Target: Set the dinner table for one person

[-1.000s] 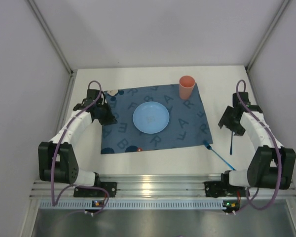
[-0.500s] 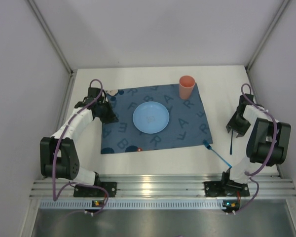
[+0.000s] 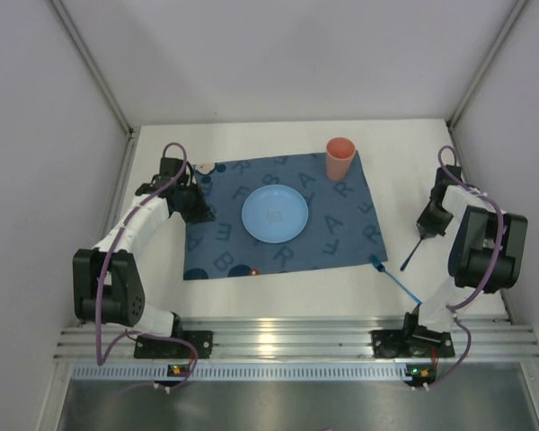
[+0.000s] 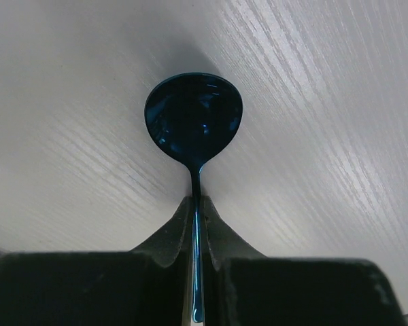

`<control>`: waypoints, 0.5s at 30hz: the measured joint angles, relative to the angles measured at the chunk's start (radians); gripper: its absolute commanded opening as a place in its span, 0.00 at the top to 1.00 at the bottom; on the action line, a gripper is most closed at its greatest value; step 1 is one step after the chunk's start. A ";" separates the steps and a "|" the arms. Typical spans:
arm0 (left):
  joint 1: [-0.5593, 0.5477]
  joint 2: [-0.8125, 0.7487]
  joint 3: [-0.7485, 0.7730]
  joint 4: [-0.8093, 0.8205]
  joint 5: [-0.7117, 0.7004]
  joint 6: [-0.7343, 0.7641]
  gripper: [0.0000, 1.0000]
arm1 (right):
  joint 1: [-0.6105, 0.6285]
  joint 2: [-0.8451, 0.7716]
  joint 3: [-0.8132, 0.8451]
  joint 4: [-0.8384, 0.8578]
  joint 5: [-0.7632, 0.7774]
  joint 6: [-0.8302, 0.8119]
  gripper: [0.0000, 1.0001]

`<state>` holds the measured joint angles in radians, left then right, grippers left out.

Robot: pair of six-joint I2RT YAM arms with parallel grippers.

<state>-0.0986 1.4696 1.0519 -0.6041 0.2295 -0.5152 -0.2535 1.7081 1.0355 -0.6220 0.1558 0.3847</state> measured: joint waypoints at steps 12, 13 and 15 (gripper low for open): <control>0.000 0.051 0.090 -0.005 0.002 0.014 1.00 | 0.153 -0.047 0.251 -0.179 0.095 0.005 1.00; 0.000 0.054 0.093 -0.004 0.003 0.014 1.00 | 0.190 -0.068 0.280 -0.194 0.100 0.007 1.00; 0.000 0.055 0.095 -0.004 0.007 0.014 1.00 | 0.288 -0.112 0.335 -0.224 0.120 0.016 1.00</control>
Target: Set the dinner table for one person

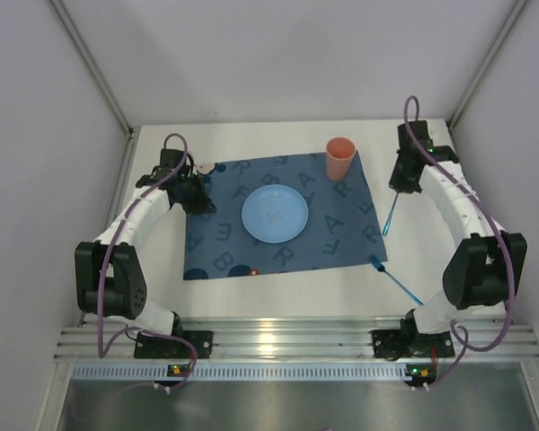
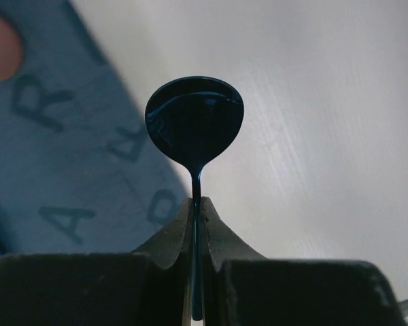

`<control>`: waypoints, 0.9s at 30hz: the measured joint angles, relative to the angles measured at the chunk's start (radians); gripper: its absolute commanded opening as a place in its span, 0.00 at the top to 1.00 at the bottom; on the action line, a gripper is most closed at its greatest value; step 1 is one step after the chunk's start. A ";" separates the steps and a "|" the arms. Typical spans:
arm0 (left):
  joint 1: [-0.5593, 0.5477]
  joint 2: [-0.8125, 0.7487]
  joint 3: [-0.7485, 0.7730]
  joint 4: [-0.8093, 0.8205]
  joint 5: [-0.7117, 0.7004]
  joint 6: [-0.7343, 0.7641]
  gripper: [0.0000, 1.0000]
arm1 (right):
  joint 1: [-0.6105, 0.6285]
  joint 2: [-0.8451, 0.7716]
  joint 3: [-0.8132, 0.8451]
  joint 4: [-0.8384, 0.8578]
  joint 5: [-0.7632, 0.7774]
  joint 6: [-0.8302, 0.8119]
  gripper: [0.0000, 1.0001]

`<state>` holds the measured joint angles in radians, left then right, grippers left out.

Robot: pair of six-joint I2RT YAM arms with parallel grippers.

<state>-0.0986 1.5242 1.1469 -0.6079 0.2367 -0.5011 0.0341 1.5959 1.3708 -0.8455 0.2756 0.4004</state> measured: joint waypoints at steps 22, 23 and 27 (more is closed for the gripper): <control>0.000 -0.062 -0.059 -0.005 0.006 0.008 1.00 | 0.576 0.292 0.098 -0.006 0.053 0.126 1.00; 0.000 -0.069 -0.059 -0.005 0.005 0.008 1.00 | 0.575 0.311 0.117 0.000 0.061 0.119 1.00; 0.000 -0.096 -0.060 -0.011 0.000 0.008 1.00 | 0.571 0.366 0.184 0.014 0.077 0.098 1.00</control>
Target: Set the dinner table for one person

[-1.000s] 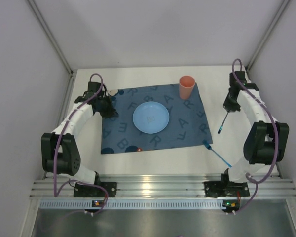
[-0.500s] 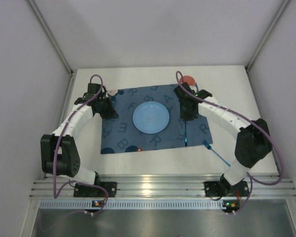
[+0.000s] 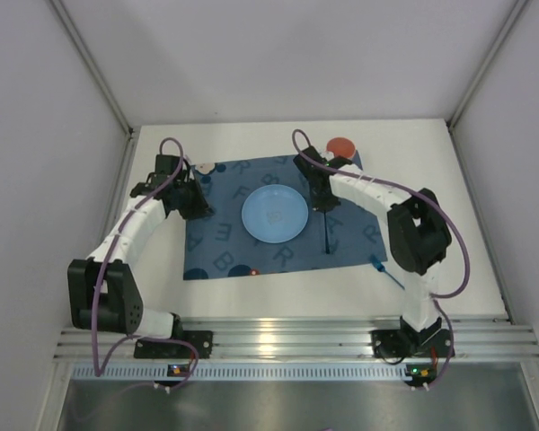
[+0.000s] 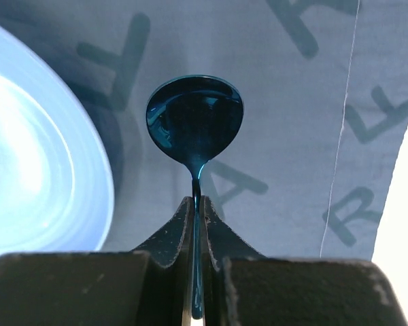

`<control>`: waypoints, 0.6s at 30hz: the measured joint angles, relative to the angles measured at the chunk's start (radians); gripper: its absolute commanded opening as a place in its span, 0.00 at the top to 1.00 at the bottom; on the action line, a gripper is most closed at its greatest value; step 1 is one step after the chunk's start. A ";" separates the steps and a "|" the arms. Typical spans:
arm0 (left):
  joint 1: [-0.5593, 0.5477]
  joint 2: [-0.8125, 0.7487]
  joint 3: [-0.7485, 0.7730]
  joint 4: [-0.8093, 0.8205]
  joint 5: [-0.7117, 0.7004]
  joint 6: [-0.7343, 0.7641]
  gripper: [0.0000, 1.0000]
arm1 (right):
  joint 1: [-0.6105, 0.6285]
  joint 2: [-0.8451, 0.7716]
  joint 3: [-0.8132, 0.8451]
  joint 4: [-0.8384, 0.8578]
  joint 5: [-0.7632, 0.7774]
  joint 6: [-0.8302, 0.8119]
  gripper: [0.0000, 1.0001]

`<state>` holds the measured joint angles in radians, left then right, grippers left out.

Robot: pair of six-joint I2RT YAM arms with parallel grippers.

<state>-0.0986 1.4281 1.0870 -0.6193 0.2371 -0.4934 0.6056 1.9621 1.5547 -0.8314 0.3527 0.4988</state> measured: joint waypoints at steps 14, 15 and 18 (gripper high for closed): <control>0.000 -0.036 -0.016 -0.018 -0.018 -0.001 1.00 | 0.000 0.043 0.017 0.010 0.042 -0.028 0.51; 0.000 -0.036 -0.016 -0.018 -0.018 -0.001 1.00 | 0.000 0.027 -0.002 0.014 0.047 -0.028 0.50; 0.000 -0.041 -0.022 -0.016 -0.021 -0.001 1.00 | -0.007 -0.119 -0.143 0.000 0.051 -0.027 0.49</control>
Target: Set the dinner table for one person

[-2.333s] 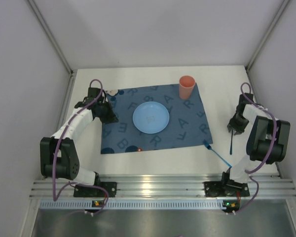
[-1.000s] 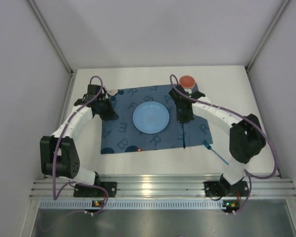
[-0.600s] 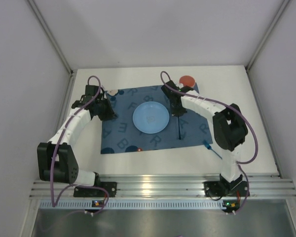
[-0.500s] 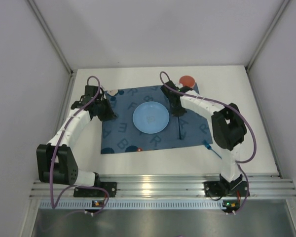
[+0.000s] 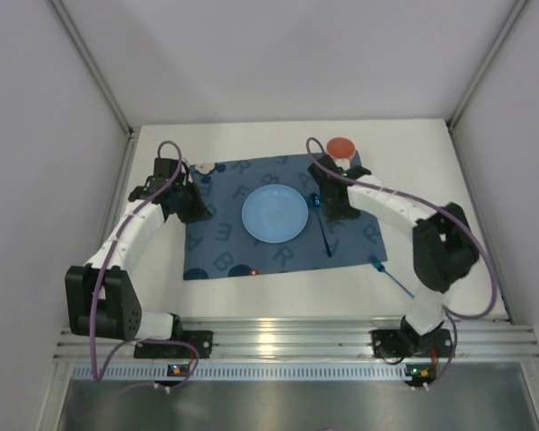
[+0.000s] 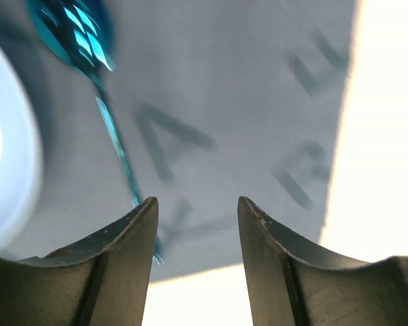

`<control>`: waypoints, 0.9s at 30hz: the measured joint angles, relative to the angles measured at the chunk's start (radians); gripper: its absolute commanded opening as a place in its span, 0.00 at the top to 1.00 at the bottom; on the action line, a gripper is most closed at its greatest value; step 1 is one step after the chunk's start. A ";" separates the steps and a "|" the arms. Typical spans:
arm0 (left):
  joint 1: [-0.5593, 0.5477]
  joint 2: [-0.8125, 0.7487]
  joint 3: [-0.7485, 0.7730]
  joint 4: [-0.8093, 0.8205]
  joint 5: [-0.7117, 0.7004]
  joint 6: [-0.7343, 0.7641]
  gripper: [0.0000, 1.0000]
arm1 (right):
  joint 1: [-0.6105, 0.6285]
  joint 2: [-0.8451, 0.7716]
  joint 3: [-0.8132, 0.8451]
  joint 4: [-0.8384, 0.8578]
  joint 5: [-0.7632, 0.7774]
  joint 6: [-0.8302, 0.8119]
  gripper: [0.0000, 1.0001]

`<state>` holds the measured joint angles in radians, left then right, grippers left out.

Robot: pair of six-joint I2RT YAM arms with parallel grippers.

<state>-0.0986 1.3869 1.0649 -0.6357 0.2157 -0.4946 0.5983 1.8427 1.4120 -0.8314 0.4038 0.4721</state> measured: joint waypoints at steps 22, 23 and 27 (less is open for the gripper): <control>0.000 -0.018 -0.097 0.038 0.013 -0.027 1.00 | -0.334 -0.499 -0.666 0.047 -0.245 0.165 0.45; 0.000 -0.023 -0.105 0.039 0.013 -0.028 1.00 | -0.335 -0.499 -0.684 0.050 -0.251 0.169 0.45; 0.000 -0.048 -0.140 0.039 0.012 -0.034 1.00 | -0.348 -0.497 -0.739 0.084 -0.267 0.188 0.46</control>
<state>-0.0986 1.3384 0.9245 -0.5968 0.2276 -0.5282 0.2504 1.3453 0.6735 -0.7475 0.1364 0.6598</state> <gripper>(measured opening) 0.011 0.548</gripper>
